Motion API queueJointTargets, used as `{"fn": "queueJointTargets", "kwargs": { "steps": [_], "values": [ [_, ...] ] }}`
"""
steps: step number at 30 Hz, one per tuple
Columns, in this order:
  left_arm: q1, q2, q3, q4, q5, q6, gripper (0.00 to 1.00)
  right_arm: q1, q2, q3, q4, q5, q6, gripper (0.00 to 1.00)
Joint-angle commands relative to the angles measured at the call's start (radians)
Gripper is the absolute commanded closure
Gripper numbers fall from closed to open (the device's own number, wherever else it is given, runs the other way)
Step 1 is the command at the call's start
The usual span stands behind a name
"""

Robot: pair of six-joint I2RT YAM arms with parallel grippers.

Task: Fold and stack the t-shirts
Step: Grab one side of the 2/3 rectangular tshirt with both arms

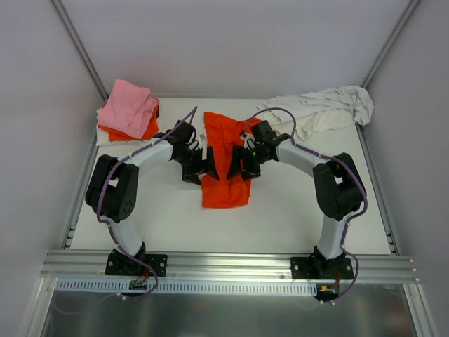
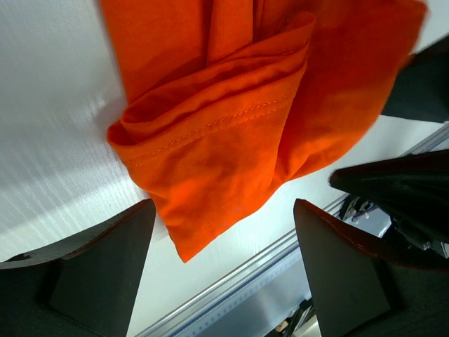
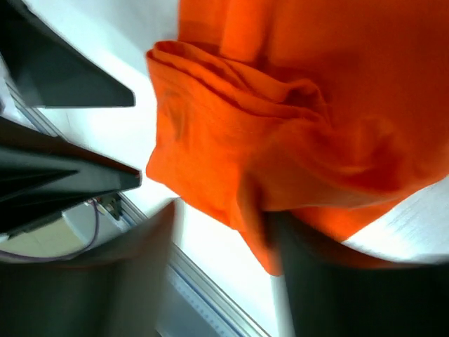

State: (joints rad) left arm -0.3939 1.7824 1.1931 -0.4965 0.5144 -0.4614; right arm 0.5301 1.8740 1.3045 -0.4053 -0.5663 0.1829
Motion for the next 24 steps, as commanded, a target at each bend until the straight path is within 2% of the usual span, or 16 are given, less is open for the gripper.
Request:
{"fn": "queueJointTargets", "kwargs": {
  "steps": [1,2,3,5,11,12,17,21,22,24],
  "values": [
    [-0.008,0.009,0.03,0.006,0.01,-0.013,0.19,0.004,0.048,-0.011,-0.02,-0.006,-0.04,0.27],
    [-0.008,0.008,0.031,0.007,0.01,-0.014,0.18,0.005,0.057,-0.011,-0.042,-0.001,-0.043,0.25],
    [-0.008,0.006,0.031,0.007,0.01,-0.016,0.19,0.005,0.066,0.004,-0.055,0.003,-0.055,0.18],
    [-0.008,0.006,0.03,0.007,0.01,-0.016,0.19,0.005,0.076,0.018,-0.081,0.019,-0.069,0.15],
    [-0.008,-0.001,0.02,0.027,0.024,-0.016,0.19,0.004,0.031,0.038,-0.144,0.052,-0.092,0.12],
    [-0.008,-0.001,0.02,0.023,0.027,-0.014,0.19,0.002,0.019,0.038,-0.154,0.071,-0.098,0.08],
    [-0.008,-0.044,-0.001,0.0,0.062,-0.003,0.2,-0.002,-0.07,0.001,-0.236,0.14,-0.148,0.01],
    [-0.008,-0.122,-0.053,0.01,0.098,0.023,0.07,-0.03,-0.22,-0.094,-0.256,0.183,-0.161,0.01],
    [-0.007,-0.144,-0.082,0.015,0.099,0.029,0.01,-0.036,-0.248,-0.114,-0.262,0.186,-0.161,0.01],
    [-0.007,-0.204,-0.118,0.032,0.111,0.04,0.01,-0.044,-0.295,-0.174,-0.265,0.204,-0.158,0.0]
  ]
}}
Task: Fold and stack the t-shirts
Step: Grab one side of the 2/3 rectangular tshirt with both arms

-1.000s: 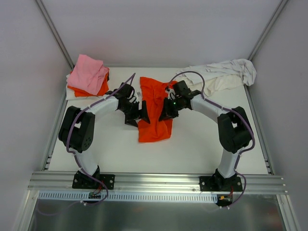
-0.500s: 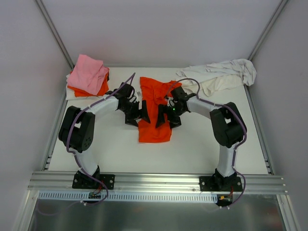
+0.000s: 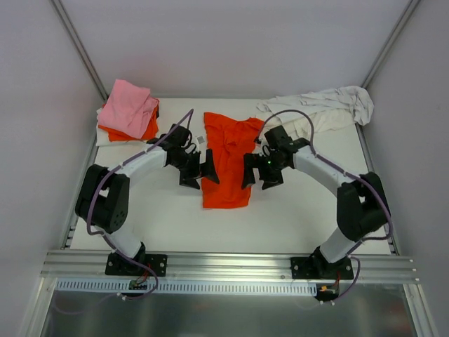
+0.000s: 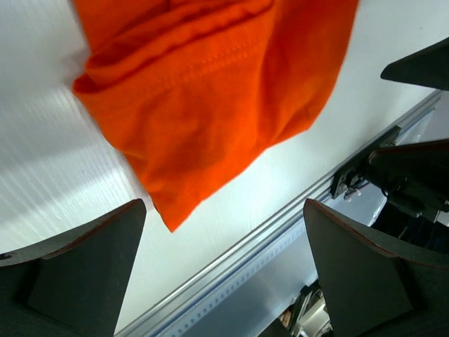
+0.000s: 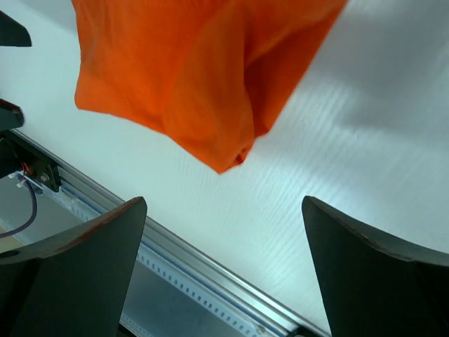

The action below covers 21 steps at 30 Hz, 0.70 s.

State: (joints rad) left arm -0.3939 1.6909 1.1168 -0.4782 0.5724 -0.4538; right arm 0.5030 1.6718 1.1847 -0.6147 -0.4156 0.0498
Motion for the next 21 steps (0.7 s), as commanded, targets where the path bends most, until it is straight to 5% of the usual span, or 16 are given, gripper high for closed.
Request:
{"fn": "queueJointTargets", "kwargs": {
  "steps": [1,8,21],
  "values": [
    [-0.006,-0.128,-0.07,0.018,0.064,0.033,0.01,-0.017,-0.13,-0.069,-0.059,0.057,-0.022,0.01],
    [-0.006,-0.168,-0.238,0.142,0.145,-0.036,0.01,-0.009,-0.161,-0.207,0.044,0.011,0.071,0.01],
    [-0.008,-0.02,-0.269,0.259,0.127,-0.046,0.01,0.057,0.015,-0.171,0.181,-0.023,0.134,0.0]
  ]
}}
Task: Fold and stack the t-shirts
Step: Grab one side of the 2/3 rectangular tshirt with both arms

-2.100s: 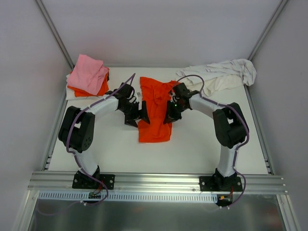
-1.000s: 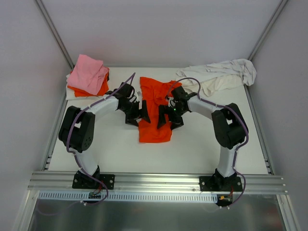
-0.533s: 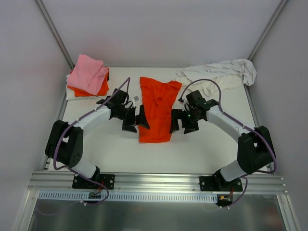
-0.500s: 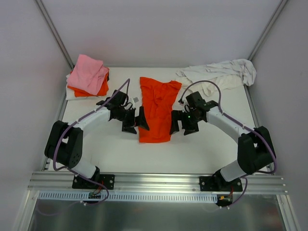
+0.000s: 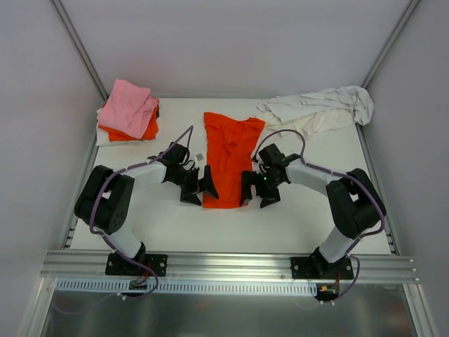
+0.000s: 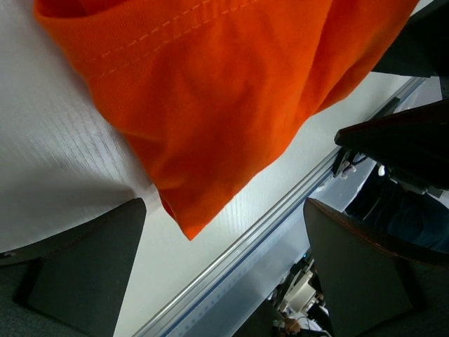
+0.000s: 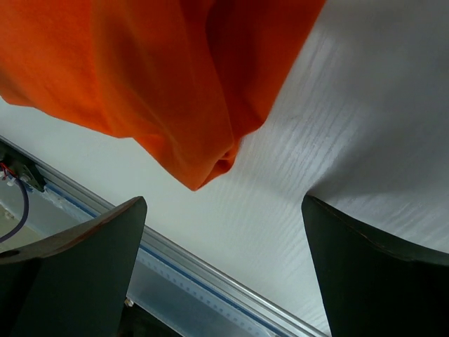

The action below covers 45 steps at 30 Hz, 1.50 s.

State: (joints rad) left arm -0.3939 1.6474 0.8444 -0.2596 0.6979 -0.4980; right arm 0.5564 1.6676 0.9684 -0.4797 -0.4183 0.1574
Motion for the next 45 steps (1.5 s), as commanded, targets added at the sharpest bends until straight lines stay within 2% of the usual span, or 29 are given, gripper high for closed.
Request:
{"fn": "queueJointTargets", "kwargs": {
  "steps": [1,10,15,33,36,37,38,39,40,42,43,44,45],
  "values": [
    [-0.008,0.038,0.015,0.037,0.0,0.006,0.02,0.007,0.024,0.052,0.052,-0.02,0.027,0.01],
    [-0.014,0.065,0.024,0.025,-0.024,0.016,0.02,0.008,0.055,0.062,0.092,-0.031,0.05,0.01],
    [-0.022,0.086,0.027,0.039,-0.012,-0.01,0.03,0.013,0.073,0.075,0.118,-0.039,0.07,0.1],
    [-0.071,0.118,0.059,0.114,-0.02,-0.093,0.06,0.04,0.087,0.053,0.227,-0.042,0.183,0.16],
    [-0.072,0.117,0.064,0.108,-0.02,-0.088,0.07,0.048,0.086,0.039,0.237,-0.042,0.194,0.22],
    [-0.071,0.117,0.064,0.106,-0.021,-0.085,0.08,0.05,0.086,0.038,0.243,-0.046,0.198,0.35],
    [-0.071,0.115,0.064,0.106,-0.021,-0.083,0.1,0.051,0.084,0.032,0.248,-0.048,0.202,0.42],
    [-0.072,0.115,0.062,0.108,-0.017,-0.083,0.13,0.051,0.086,0.027,0.254,-0.051,0.205,0.5],
    [-0.072,0.118,0.061,0.115,-0.009,-0.083,0.2,0.051,0.086,0.026,0.256,-0.056,0.208,0.67],
    [-0.071,0.136,0.064,0.131,0.02,-0.085,0.59,0.051,0.083,0.02,0.253,-0.056,0.206,0.82],
    [-0.071,0.141,0.073,0.128,0.023,-0.088,0.76,0.051,0.081,0.018,0.254,-0.054,0.205,0.85],
    [-0.071,0.149,0.077,0.119,0.023,-0.088,1.0,0.053,0.077,0.016,0.251,-0.053,0.205,0.9],
    [-0.071,0.155,0.082,0.114,0.022,-0.086,1.0,0.051,0.075,0.016,0.25,-0.05,0.205,0.96]
  ]
}}
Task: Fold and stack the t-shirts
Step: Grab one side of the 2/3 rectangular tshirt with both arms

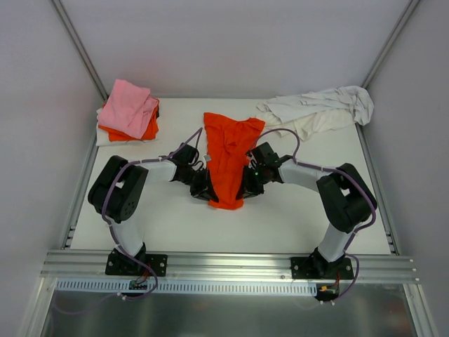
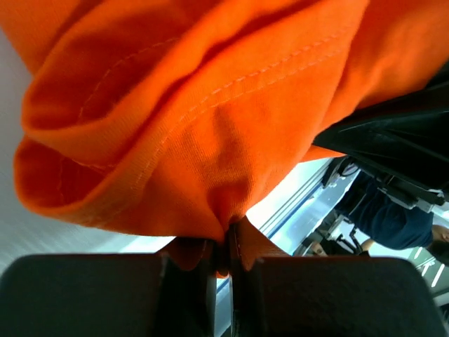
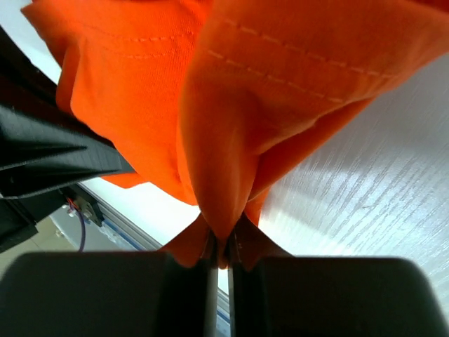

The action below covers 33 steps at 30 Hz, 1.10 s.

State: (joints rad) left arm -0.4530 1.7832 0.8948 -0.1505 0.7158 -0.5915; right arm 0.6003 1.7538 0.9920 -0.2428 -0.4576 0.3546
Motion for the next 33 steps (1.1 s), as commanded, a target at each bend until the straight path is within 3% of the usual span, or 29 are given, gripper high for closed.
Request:
{"fn": "queueJointTargets", "kwargs": {
  "steps": [1,9,12,15,23,33],
  "values": [
    [-0.012,0.021,0.039,0.0,0.002,0.009,1.0,0.007,-0.013,-0.009,0.011,-0.009,0.004,0.99],
    [-0.012,-0.008,0.101,-0.098,-0.007,0.048,1.0,0.007,-0.059,0.008,-0.081,-0.007,-0.031,1.0],
    [-0.012,-0.05,0.112,-0.162,-0.009,0.085,1.0,0.006,-0.102,0.016,-0.194,0.016,-0.11,1.0],
    [-0.012,-0.094,0.083,-0.198,-0.006,0.105,1.0,0.004,-0.151,-0.006,-0.292,0.03,-0.172,1.0],
    [-0.013,-0.203,-0.002,-0.251,0.045,0.076,1.0,0.004,-0.264,-0.096,-0.34,-0.03,-0.144,1.0],
    [-0.012,-0.268,0.142,-0.44,0.085,0.081,1.0,-0.002,-0.326,-0.026,-0.509,-0.055,-0.197,1.0]
  ]
}}
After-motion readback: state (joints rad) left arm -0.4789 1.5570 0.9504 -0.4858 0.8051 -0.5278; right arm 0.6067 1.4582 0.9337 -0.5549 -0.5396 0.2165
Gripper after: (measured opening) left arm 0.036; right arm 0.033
